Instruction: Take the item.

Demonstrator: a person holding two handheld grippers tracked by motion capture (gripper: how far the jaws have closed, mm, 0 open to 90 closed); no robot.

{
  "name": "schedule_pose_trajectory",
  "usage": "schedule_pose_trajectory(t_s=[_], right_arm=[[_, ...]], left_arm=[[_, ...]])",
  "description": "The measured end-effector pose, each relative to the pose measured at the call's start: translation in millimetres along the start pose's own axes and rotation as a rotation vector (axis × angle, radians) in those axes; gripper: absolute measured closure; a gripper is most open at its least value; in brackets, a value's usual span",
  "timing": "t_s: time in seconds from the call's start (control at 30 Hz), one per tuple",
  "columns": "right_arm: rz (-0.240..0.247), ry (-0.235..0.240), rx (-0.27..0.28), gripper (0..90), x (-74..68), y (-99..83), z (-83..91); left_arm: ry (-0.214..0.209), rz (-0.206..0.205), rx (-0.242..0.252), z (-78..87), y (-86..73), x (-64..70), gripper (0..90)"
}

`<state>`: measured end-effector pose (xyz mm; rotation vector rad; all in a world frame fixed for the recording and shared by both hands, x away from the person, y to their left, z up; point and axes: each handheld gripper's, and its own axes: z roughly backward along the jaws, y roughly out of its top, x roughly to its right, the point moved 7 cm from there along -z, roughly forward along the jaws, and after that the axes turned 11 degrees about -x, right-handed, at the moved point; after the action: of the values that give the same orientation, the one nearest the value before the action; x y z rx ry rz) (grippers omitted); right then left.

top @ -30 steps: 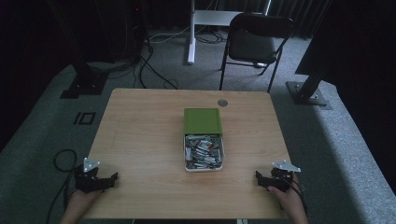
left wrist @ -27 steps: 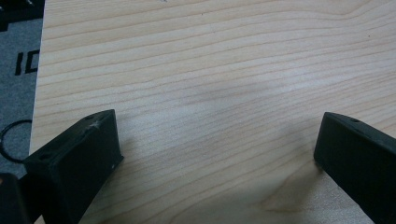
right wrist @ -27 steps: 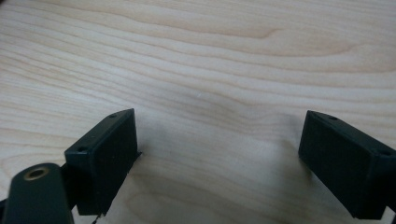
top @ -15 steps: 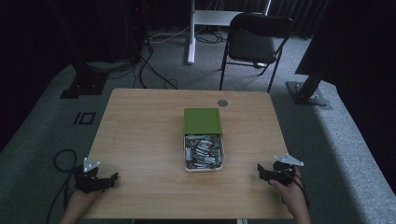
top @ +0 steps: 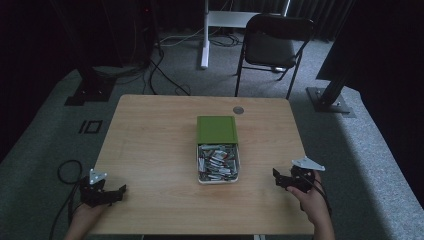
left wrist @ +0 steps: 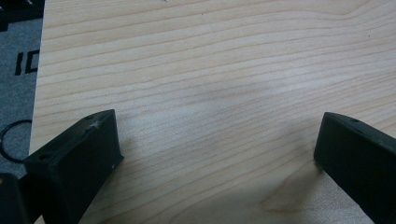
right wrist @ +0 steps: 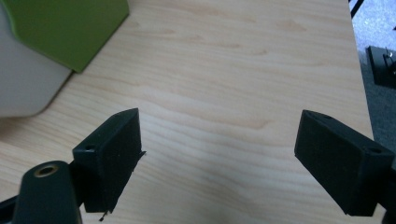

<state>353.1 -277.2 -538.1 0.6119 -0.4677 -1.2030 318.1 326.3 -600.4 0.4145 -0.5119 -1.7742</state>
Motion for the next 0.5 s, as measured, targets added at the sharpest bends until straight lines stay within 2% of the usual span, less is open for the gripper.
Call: schedule_pose_trajectory(t_s=[0.5], right_arm=[[0.077, 0.050, 0.071, 16.1, -29.7, 39.3, 15.0]], left_arm=[[0.000, 0.000, -0.002, 0.1, -0.1, 0.0, 1.2]])
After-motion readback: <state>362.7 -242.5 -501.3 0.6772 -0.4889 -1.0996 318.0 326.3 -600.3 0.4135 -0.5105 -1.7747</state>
